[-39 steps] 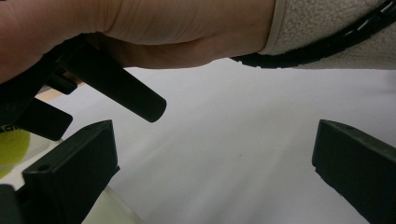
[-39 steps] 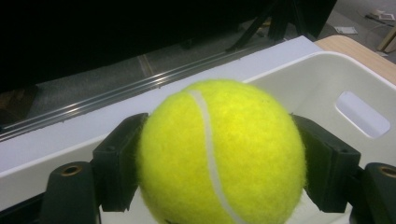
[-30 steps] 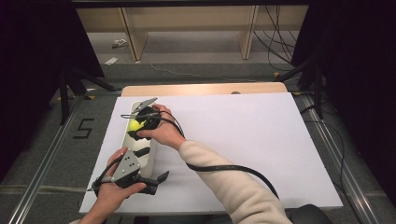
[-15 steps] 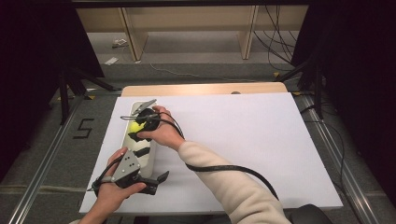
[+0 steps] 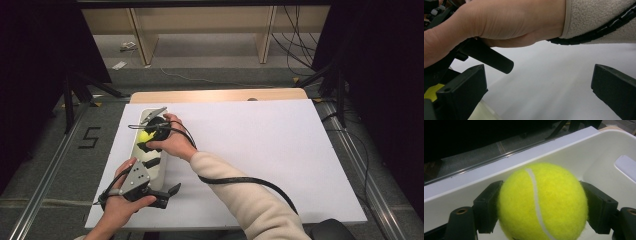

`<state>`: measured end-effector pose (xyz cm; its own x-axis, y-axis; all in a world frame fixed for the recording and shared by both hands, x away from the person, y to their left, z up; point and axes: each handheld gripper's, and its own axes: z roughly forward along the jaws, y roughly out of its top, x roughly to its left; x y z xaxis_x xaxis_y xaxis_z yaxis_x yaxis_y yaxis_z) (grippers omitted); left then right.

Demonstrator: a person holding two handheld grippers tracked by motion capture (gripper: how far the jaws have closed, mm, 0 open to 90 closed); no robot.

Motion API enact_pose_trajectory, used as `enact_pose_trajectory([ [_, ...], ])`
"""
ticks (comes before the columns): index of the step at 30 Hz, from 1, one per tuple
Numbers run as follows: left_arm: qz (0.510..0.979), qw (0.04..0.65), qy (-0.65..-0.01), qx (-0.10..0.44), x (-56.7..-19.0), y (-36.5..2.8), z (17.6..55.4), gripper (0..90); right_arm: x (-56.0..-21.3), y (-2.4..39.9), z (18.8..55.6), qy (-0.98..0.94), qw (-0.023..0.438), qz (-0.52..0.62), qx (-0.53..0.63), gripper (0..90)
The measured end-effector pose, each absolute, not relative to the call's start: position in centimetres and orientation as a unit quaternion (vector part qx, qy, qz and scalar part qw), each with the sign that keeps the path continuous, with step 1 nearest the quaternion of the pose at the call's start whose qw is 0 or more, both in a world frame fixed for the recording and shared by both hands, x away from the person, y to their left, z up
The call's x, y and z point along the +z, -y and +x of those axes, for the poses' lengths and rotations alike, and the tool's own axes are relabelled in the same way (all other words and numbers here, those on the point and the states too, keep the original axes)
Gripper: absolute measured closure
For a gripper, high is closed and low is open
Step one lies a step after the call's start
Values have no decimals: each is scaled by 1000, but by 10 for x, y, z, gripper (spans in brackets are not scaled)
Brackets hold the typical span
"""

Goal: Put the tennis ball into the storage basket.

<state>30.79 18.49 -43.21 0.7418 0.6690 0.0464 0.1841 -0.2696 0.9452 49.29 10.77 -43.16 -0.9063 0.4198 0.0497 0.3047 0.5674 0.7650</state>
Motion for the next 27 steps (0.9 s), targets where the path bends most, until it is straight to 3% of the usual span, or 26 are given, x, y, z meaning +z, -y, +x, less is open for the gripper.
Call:
enact_pose_trajectory([
  [13, 764, 536, -279, 227, -432, -185, 308, 0, -432, -110, 491, -882, 76, 206, 417, 239],
  [27, 764, 535, -280, 226, -432, -185, 308, 0, -419, -106, 487, -875, 96, 196, 432, 157],
])
